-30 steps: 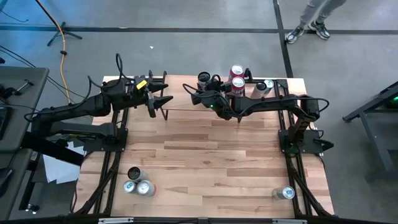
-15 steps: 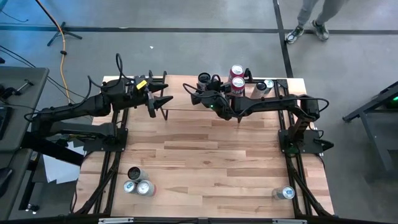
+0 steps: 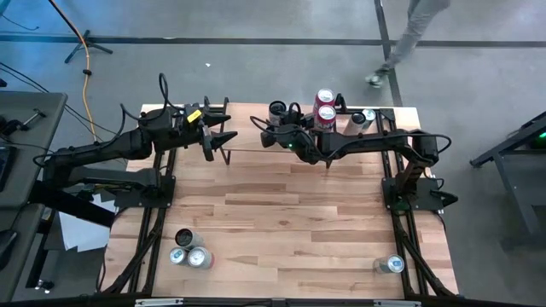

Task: Place canned beverage on shelf
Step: Put the bottom right white-pink soda can on the shelf

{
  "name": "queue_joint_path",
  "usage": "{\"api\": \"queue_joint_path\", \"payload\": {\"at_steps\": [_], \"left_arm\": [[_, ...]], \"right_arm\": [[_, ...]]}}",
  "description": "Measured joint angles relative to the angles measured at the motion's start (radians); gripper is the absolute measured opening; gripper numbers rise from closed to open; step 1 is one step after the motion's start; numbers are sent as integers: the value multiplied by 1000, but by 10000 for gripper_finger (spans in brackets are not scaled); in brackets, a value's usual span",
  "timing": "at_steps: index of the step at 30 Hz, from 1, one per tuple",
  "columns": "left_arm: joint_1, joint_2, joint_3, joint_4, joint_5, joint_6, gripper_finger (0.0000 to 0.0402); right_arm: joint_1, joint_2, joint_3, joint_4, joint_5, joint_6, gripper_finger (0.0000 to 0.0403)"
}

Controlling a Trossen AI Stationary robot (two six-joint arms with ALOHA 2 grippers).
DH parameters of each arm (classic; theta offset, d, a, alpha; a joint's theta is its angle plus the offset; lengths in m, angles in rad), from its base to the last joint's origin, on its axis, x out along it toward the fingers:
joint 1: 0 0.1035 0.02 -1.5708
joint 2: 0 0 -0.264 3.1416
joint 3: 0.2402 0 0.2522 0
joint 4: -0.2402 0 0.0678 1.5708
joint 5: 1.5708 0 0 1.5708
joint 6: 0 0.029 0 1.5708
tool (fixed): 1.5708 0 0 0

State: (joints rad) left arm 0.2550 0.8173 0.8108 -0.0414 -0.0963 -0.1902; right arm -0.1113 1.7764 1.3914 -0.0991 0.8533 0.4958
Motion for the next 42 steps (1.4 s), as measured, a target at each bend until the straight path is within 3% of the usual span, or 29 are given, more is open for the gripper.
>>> {"api": "queue_joint_path", "payload": {"at_steps": [7, 18, 22, 26, 29, 36, 42], "left_arm": [[0, 0, 0, 0, 1, 0, 269], [0, 0, 0, -6, 1, 0, 269], [0, 0, 0, -7, 1, 0, 269], [0, 0, 0, -6, 0, 1, 269], [0, 0, 0, -6, 0, 0, 269], [0, 32, 0, 6, 0, -16, 269], [0, 179, 0, 132, -5, -23, 269]], "right_arm": [[0, -2, 0, -35, 2, -4, 394], [14, -119, 1, -294, -45, -6, 386], [27, -191, 1, -363, -182, -8, 386], [29, -267, 1, -390, -478, -112, 386], [30, -330, 1, -448, -600, -160, 386], [52, -452, 2, -660, -561, -189, 386], [83, -518, 2, -753, -461, -180, 386]]}}
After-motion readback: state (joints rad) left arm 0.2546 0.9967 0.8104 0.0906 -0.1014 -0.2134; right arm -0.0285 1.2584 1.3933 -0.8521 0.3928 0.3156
